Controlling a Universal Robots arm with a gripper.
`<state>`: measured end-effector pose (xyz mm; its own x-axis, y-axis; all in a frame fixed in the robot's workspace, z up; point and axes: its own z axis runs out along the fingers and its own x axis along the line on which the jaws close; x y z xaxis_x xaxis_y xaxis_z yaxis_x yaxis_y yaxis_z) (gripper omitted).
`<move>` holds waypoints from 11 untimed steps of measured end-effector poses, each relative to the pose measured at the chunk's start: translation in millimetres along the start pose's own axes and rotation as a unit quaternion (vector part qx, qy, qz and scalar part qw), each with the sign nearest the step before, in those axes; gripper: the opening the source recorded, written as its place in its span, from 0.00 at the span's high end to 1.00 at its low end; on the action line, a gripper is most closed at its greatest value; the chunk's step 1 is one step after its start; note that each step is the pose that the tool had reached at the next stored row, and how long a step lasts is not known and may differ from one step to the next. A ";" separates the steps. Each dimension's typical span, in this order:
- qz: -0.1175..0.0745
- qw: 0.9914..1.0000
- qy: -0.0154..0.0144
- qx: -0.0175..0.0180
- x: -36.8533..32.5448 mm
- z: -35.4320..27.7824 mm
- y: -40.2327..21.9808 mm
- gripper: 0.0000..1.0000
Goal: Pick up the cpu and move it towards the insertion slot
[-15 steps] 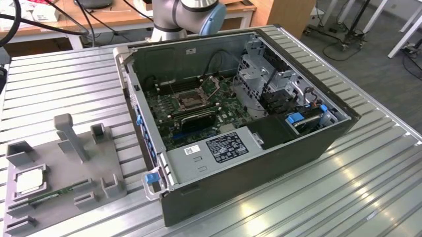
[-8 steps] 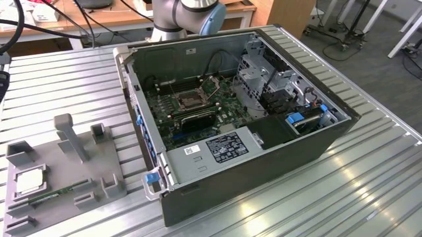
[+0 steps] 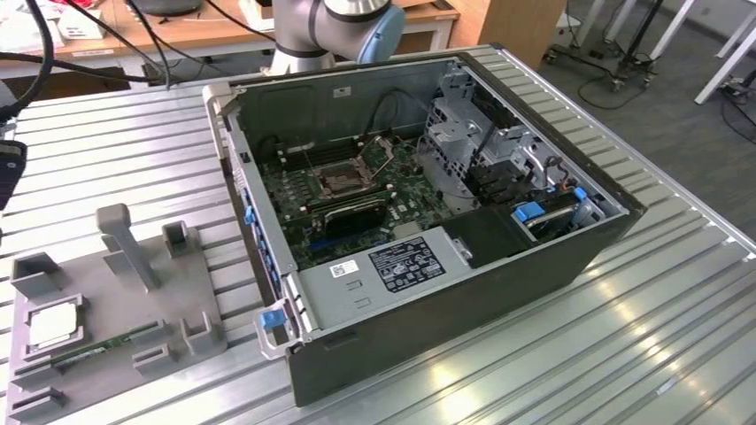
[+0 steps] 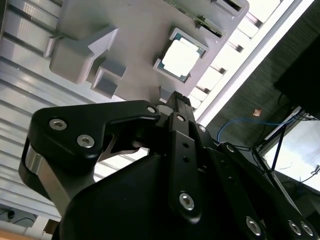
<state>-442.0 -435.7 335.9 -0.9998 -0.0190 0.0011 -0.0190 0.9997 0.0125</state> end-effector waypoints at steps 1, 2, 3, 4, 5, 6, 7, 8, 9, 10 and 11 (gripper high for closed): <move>0.000 1.000 0.000 0.000 0.0 2.0 0.0 0.89; 0.000 1.000 0.000 0.000 0.0 3.7 -0.1 0.89; 0.000 1.000 0.000 0.000 0.0 5.5 -0.1 0.89; 0.000 1.000 0.000 0.000 0.0 7.2 -0.1 0.89; 0.000 1.000 0.000 0.000 0.0 9.0 -0.1 0.89; 0.000 1.000 0.000 0.000 0.0 10.6 -0.1 0.89; 0.000 1.000 0.000 0.000 0.0 11.9 -0.1 0.89; 0.000 1.000 0.000 0.000 0.0 13.2 -0.2 0.89; 0.000 1.000 0.000 0.000 0.0 14.1 -0.2 0.89; 0.000 1.000 0.000 0.000 0.0 14.4 -0.2 0.89; 0.000 1.000 0.000 0.000 0.0 14.4 -0.2 0.89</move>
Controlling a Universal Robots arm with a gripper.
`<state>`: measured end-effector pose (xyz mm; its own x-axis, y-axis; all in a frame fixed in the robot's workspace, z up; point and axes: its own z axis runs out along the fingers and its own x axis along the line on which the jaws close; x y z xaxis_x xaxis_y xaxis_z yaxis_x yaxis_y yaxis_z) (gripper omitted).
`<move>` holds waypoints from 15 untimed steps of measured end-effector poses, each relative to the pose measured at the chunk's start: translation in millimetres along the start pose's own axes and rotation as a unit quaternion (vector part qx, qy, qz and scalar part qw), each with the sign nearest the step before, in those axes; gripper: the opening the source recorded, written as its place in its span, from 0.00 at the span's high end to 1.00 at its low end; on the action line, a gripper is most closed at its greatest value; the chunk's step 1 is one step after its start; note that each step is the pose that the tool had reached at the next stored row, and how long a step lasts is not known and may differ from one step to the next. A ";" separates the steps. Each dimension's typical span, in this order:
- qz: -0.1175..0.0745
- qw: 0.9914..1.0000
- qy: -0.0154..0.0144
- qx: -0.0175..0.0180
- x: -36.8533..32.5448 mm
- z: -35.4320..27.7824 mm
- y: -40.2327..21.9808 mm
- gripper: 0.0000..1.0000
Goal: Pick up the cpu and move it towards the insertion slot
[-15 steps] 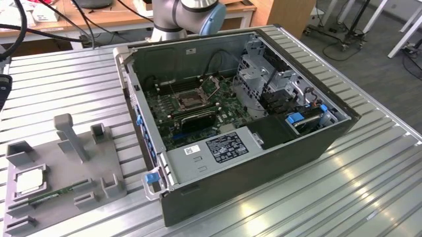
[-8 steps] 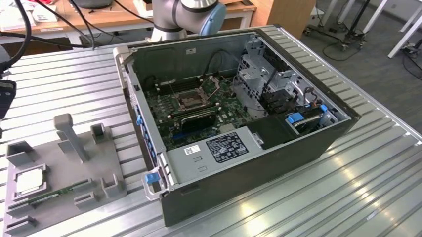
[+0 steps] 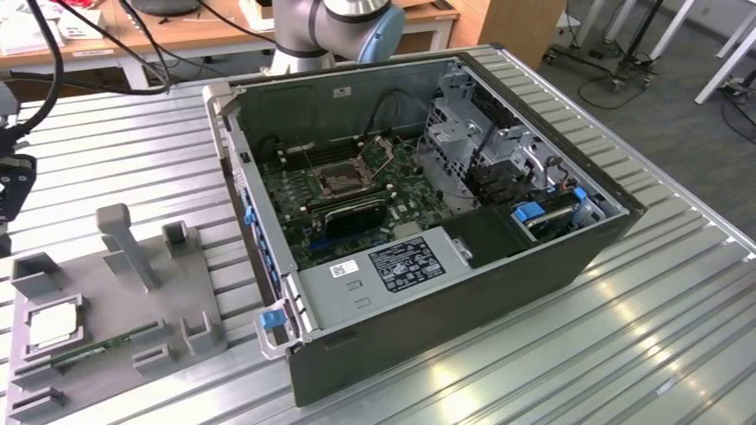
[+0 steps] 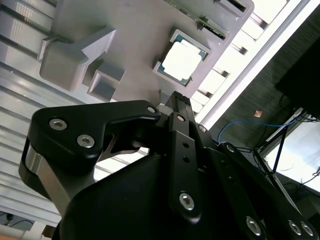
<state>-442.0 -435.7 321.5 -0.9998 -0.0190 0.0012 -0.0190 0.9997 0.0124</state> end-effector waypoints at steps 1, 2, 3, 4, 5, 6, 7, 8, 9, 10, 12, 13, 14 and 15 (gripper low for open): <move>0.000 1.000 0.000 0.000 0.0 0.2 0.0 0.89; 0.000 1.000 0.000 0.000 0.0 0.3 0.0 0.89; 0.000 1.000 0.000 0.000 0.0 0.2 0.0 0.89; 0.000 1.000 0.000 0.000 0.0 0.4 0.0 0.89; 0.000 1.000 0.000 0.000 0.1 0.9 0.0 0.89; 0.000 1.000 0.000 0.000 0.3 1.2 -0.1 0.89; 0.000 1.000 0.000 0.000 0.5 1.6 0.0 0.89; 0.000 1.000 0.000 0.000 0.9 1.9 0.0 0.89; 0.000 1.000 0.000 0.000 1.5 2.4 0.0 0.89; 0.000 1.000 0.000 0.000 2.1 2.8 0.0 0.89; 0.000 1.000 0.000 0.000 3.2 3.5 0.0 0.89; 0.000 1.000 0.000 0.000 3.5 3.8 0.0 0.89; 0.000 1.000 0.000 0.000 3.5 3.9 0.0 0.89; 0.000 1.000 0.000 0.000 3.6 3.8 0.0 0.89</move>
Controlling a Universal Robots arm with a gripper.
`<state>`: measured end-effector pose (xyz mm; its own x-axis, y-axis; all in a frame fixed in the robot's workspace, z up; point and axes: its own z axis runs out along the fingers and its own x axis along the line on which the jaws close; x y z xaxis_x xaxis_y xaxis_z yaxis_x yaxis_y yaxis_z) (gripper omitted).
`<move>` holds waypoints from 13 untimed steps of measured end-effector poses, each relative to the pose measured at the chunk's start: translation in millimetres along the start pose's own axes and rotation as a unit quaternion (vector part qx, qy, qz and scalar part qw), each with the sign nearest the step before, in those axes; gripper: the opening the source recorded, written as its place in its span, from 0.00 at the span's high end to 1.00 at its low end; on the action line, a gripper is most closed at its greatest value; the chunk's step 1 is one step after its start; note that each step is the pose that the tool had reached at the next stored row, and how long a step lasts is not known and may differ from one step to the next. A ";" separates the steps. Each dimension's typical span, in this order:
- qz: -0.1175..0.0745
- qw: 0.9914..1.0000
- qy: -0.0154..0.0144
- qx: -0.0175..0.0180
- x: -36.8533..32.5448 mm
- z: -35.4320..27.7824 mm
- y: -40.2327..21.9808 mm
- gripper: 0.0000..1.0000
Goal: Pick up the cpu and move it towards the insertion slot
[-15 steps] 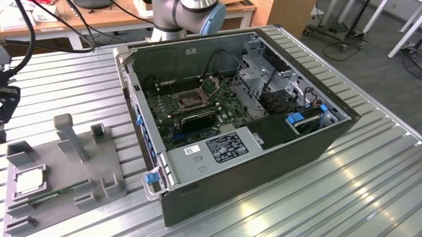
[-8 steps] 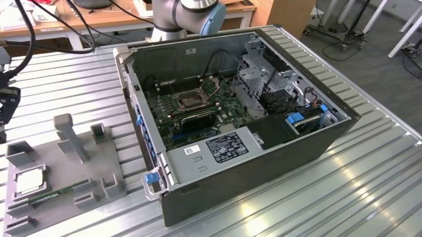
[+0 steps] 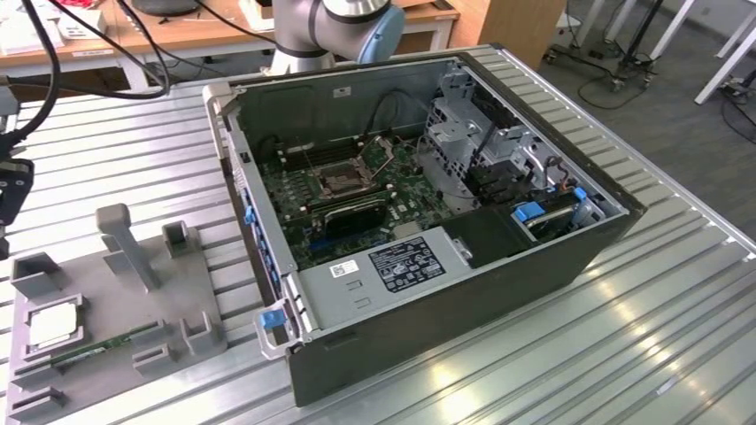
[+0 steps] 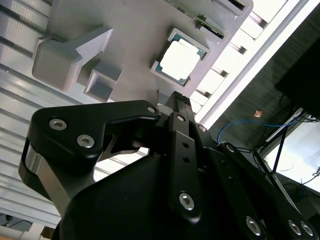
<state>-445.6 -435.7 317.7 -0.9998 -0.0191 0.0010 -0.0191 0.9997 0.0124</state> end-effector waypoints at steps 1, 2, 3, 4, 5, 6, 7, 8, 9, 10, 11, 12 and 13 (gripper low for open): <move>0.000 1.000 0.000 0.000 0.0 0.0 0.0 0.89; 0.000 1.000 0.000 0.000 0.1 0.0 0.0 0.89; 0.000 1.000 0.000 0.000 0.1 0.0 0.0 0.89; 0.000 1.000 0.000 0.000 0.1 0.3 0.0 0.89; 0.000 1.000 0.000 0.000 0.1 1.1 0.0 0.89; 0.000 1.000 0.000 0.000 0.2 2.3 -0.1 0.89; 0.000 1.000 0.000 0.000 0.2 3.7 -0.1 0.89; 0.000 1.000 0.000 0.000 0.2 5.3 -0.1 0.89; 0.000 1.000 0.000 0.000 0.3 7.2 -0.1 0.89; 0.000 1.000 0.000 0.000 0.4 9.0 -0.1 0.89; 0.000 1.000 0.000 0.000 0.4 10.7 -0.1 0.89; 0.000 1.000 0.000 0.000 0.4 12.3 -0.1 0.89; 0.000 1.000 0.000 0.000 0.5 13.8 -0.2 0.89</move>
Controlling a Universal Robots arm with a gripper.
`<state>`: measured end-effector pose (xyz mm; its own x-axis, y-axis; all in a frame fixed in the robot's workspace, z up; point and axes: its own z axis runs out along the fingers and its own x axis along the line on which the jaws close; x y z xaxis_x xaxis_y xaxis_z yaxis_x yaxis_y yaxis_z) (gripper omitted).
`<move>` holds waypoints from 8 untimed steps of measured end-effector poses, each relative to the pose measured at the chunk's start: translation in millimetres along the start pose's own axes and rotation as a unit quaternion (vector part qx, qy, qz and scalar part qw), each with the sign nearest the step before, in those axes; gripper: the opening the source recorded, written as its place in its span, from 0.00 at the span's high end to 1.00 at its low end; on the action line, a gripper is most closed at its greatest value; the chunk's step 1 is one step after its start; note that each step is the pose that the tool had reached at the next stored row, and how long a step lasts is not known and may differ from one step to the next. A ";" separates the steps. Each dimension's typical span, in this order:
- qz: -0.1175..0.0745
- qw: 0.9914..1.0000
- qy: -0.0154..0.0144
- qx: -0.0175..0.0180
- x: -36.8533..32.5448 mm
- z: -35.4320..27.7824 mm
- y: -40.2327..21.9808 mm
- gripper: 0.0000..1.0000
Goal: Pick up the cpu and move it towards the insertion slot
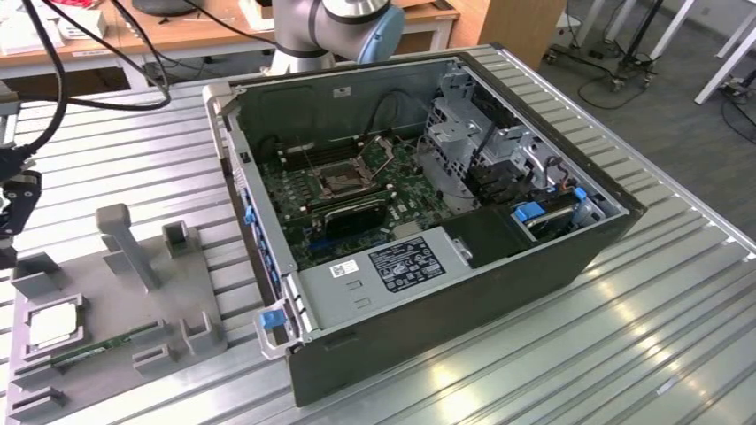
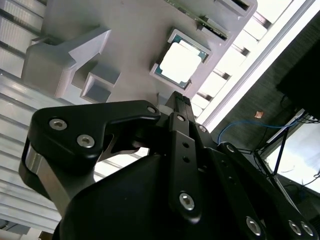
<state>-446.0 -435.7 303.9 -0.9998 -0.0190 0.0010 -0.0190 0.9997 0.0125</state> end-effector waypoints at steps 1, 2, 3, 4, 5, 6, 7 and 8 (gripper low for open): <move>0.000 1.000 0.000 0.000 0.0 1.4 0.0 0.89; 0.000 1.000 0.000 0.000 0.1 2.8 0.0 0.89; 0.000 1.000 0.000 0.000 0.1 3.9 0.0 0.89; 0.000 1.000 0.000 0.000 0.1 4.9 -0.1 0.89; 0.000 1.000 0.000 0.000 0.1 5.7 -0.1 0.89; 0.000 1.000 0.000 0.000 0.2 5.9 -0.1 0.89; 0.000 1.000 0.000 0.000 0.2 5.8 -0.1 0.89; 0.000 1.000 0.000 0.000 0.2 5.9 -0.1 0.89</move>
<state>-446.2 -435.7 298.0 -0.9998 -0.0190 0.0013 -0.0190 0.9997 0.0123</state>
